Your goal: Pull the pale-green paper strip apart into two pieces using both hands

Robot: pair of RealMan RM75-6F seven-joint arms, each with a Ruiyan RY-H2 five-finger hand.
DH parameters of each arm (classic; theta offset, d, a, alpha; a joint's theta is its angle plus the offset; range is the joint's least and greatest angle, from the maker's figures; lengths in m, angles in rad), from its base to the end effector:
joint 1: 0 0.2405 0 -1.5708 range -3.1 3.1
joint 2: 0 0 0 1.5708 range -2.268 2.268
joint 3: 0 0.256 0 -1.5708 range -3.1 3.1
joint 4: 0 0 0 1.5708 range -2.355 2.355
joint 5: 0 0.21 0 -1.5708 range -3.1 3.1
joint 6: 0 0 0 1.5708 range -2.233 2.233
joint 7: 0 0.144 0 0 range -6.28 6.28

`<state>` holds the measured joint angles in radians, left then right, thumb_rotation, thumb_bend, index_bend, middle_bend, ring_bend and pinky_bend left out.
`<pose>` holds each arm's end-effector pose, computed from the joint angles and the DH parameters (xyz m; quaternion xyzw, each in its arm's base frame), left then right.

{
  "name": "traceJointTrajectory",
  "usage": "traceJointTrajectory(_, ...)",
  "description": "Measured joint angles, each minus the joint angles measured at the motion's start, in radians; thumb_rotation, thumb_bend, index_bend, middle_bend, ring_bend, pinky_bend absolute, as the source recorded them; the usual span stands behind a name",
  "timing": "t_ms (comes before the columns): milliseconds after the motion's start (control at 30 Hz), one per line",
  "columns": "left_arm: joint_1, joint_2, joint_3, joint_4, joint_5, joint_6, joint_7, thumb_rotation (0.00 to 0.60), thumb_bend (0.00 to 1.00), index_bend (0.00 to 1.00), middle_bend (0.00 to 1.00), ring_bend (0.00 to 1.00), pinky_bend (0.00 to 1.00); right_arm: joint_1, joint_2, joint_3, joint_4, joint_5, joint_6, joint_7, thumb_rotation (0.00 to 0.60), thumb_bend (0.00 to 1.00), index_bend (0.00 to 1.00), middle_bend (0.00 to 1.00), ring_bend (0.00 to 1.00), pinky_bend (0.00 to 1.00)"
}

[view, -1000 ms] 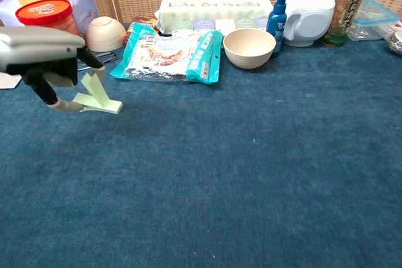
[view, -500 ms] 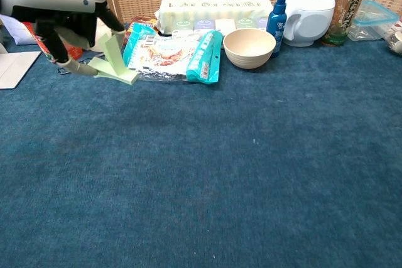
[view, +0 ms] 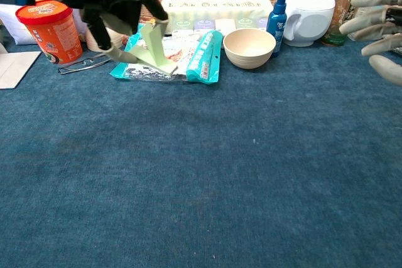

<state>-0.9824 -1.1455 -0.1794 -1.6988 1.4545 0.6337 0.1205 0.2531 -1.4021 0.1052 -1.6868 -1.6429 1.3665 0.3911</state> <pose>-0.0655 0.3527 0.0558 -0.8846 -0.1973 -0.3216 0.2740 -0.2028 -0.2226 0.0599 0.5256 -0.5252 0.6012 0.2941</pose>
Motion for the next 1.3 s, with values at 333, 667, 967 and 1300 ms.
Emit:
traceJointTrajectory(333,-0.096,-0.055,-0.028,0.023,0.022,-0.050,-0.016,0.600,0.39,0.68,1.00,1.00,1.00,0.011,-0.028,0.008,-0.008,0.020,0.013,0.003,0.600,0.48,0.22,0.83,0.74,0.71)
traceJointTrajectory(667,-0.153,-0.082,-0.039,0.030,-0.017,-0.089,0.001,0.600,0.39,0.68,1.00,1.00,1.00,0.012,-0.087,0.010,0.055,0.001,0.070,0.016,0.600,0.47,0.42,1.00,1.00,1.00)
traceJointTrajectory(967,-0.187,-0.084,-0.039,0.024,-0.061,-0.105,0.047,0.600,0.39,0.68,1.00,1.00,1.00,0.042,-0.093,-0.015,0.059,-0.034,0.052,0.060,0.600,0.47,0.48,1.00,1.00,1.00)
traceJointTrajectory(1300,-0.211,-0.090,-0.027,0.012,-0.107,-0.108,0.094,0.600,0.39,0.68,1.00,1.00,1.00,0.066,-0.124,-0.014,0.044,-0.036,0.044,0.048,0.600,0.47,0.41,1.00,1.00,1.00)
